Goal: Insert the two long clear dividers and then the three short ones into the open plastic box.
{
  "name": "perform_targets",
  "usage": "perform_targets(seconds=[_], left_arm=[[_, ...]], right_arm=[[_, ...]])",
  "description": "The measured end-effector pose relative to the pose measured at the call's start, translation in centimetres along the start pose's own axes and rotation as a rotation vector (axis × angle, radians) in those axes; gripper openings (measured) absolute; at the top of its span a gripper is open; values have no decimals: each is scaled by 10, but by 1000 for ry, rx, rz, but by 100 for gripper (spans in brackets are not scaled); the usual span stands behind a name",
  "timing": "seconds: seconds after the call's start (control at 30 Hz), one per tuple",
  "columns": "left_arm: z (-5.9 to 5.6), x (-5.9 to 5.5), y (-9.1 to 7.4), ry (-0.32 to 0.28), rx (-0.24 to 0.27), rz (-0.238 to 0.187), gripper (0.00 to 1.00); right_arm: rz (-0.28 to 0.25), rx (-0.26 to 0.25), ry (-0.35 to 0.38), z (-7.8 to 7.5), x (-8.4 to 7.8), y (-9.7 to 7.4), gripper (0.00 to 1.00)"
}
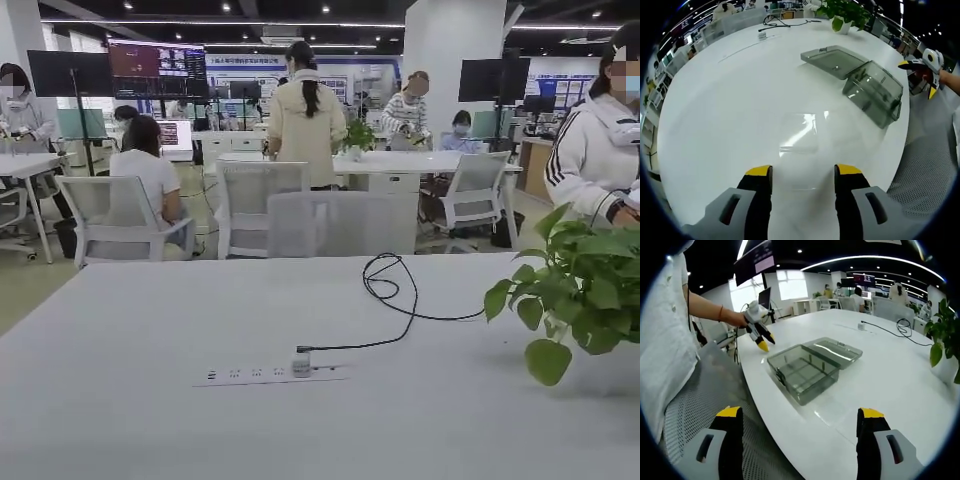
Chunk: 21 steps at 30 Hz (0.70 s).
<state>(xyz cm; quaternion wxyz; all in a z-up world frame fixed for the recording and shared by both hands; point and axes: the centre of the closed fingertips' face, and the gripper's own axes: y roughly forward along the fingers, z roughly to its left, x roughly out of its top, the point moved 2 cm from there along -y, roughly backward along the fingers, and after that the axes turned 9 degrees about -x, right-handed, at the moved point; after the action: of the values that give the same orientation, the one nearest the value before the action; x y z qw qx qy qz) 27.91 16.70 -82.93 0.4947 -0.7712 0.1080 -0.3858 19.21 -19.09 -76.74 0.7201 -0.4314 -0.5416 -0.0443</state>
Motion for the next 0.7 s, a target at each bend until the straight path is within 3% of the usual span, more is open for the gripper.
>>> perform_targets(seconds=[0.3, 0.7], left_arm=[[1, 0, 4, 72, 50, 78, 42], [3, 2, 4, 12, 63, 190, 40]], right_arm=[[-2, -5, 6, -2, -1, 1, 94], [-8, -6, 12, 0, -1, 2, 94]])
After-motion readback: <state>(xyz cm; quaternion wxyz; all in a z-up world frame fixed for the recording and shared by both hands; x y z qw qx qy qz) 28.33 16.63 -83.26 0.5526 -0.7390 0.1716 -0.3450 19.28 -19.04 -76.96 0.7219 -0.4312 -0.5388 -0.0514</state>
